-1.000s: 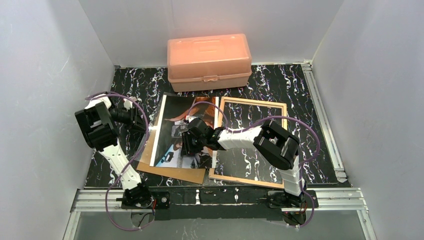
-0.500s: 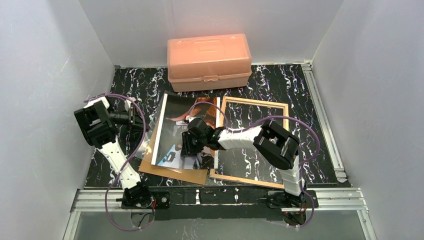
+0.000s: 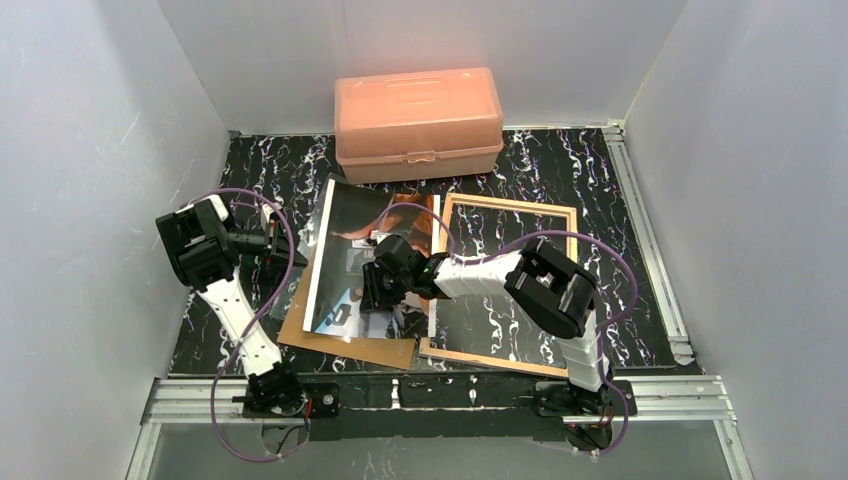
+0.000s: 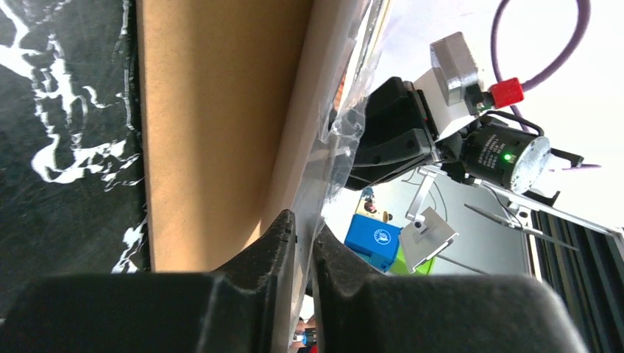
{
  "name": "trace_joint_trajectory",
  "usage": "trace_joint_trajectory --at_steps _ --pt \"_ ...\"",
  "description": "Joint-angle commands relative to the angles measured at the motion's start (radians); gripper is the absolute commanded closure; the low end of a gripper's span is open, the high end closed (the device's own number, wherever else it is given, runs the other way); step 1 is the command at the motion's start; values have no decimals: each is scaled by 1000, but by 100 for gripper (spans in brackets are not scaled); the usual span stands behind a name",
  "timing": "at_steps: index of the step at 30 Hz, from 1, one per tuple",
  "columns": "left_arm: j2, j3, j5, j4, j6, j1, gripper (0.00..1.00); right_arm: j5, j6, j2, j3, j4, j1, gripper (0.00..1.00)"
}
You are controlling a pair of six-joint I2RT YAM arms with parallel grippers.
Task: Put the photo into the frame
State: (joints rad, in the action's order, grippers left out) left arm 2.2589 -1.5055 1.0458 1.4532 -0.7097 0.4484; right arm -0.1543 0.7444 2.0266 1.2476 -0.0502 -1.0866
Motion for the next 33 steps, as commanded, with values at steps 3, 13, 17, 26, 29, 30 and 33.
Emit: trace_joint_trajectory --at_steps 3,13,17,26,29,30,33 --pt "-156 37 -120 -100 144 -3 100 104 -59 117 -50 263 -4 61" --pt "-383 77 -308 -319 353 -5 100 82 -82 74 31 271 -2 48" --pt "-454 14 -366 -267 348 -5 100 76 -74 81 59 280 1 47" --pt "-566 -179 -525 -99 296 -7 100 65 -55 102 98 261 4 40" --pt "-582 -193 -524 -49 280 -7 100 73 -54 133 107 267 6 40" --pt "-590 -185 -530 -47 278 -8 100 77 -52 139 106 269 6 40" --pt "-609 -180 -555 -37 270 -8 100 84 -43 129 81 260 6 40"
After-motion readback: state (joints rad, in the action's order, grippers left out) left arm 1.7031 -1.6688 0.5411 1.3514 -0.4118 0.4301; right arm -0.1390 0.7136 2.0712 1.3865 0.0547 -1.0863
